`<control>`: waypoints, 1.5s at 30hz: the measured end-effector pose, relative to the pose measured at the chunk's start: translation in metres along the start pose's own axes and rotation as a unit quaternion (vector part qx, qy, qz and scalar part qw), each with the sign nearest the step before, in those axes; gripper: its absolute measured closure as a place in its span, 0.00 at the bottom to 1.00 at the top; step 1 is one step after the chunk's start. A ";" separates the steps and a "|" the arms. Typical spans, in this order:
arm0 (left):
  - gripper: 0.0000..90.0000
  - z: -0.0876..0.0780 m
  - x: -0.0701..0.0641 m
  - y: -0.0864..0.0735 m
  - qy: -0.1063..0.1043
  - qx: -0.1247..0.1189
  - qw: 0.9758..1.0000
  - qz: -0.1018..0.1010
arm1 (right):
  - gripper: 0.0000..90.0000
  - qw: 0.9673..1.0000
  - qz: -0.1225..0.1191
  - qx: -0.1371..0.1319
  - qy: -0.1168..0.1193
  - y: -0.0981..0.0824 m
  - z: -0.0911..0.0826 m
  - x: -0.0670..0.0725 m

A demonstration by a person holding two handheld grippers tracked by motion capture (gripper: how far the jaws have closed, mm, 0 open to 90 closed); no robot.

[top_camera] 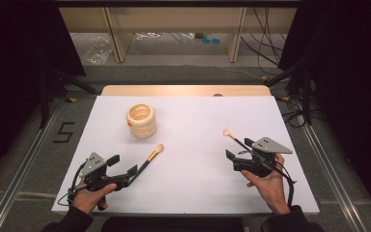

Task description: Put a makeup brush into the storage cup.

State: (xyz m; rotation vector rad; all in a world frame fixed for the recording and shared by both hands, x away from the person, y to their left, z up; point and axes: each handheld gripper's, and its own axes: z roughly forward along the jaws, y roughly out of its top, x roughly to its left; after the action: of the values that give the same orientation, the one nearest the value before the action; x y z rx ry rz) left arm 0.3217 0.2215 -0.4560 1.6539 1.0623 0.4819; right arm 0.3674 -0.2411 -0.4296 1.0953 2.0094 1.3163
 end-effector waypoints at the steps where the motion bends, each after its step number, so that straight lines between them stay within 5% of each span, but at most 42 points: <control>1: 0.19 0.000 0.000 0.000 0.002 0.002 1.000 0.000 | 0.21 1.000 0.005 0.005 0.001 0.001 0.001 -0.001; 8: 0.19 0.000 0.000 0.000 0.001 0.004 1.000 -0.002 | 0.21 1.000 -0.023 0.022 -0.001 0.007 0.008 -0.007; 13: 0.18 0.001 0.001 0.001 0.001 0.003 1.000 -0.004 | 0.21 0.997 -0.039 0.070 0.002 0.007 0.018 -0.015; 19: 0.18 0.001 0.001 0.000 0.002 0.003 1.000 -0.004 | 0.22 0.994 -0.043 0.096 -0.008 0.012 0.027 -0.024; 22: 0.18 0.001 0.001 0.000 0.003 0.003 1.000 -0.004 | 0.22 0.991 -0.058 0.115 -0.015 0.017 0.034 -0.031; 30: 0.18 0.001 0.000 0.000 0.006 0.002 1.000 -0.013 | 0.25 0.986 -0.044 0.161 -0.020 0.031 0.050 -0.050; 35: 0.18 0.001 0.001 0.000 0.003 0.003 1.000 -0.004 | 0.28 0.982 -0.055 0.179 -0.016 0.033 0.058 -0.059; 38: 0.18 0.001 0.001 0.000 0.002 0.002 1.000 -0.003 | 0.30 0.974 -0.071 0.216 -0.011 0.034 0.065 -0.062; 41: 0.18 0.002 0.001 0.000 0.001 0.001 1.000 -0.003 | 0.31 0.971 -0.069 0.228 -0.010 0.036 0.067 -0.062; 45: 0.18 0.002 0.001 0.000 0.001 0.002 1.000 -0.004 | 0.32 0.972 -0.066 0.226 -0.012 0.033 0.073 -0.067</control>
State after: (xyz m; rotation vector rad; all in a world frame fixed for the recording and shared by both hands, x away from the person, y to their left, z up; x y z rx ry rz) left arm 0.3237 0.2210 -0.4565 1.6525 1.0712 0.4768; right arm 0.4710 -0.2524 -0.4308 1.1353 2.3851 0.7908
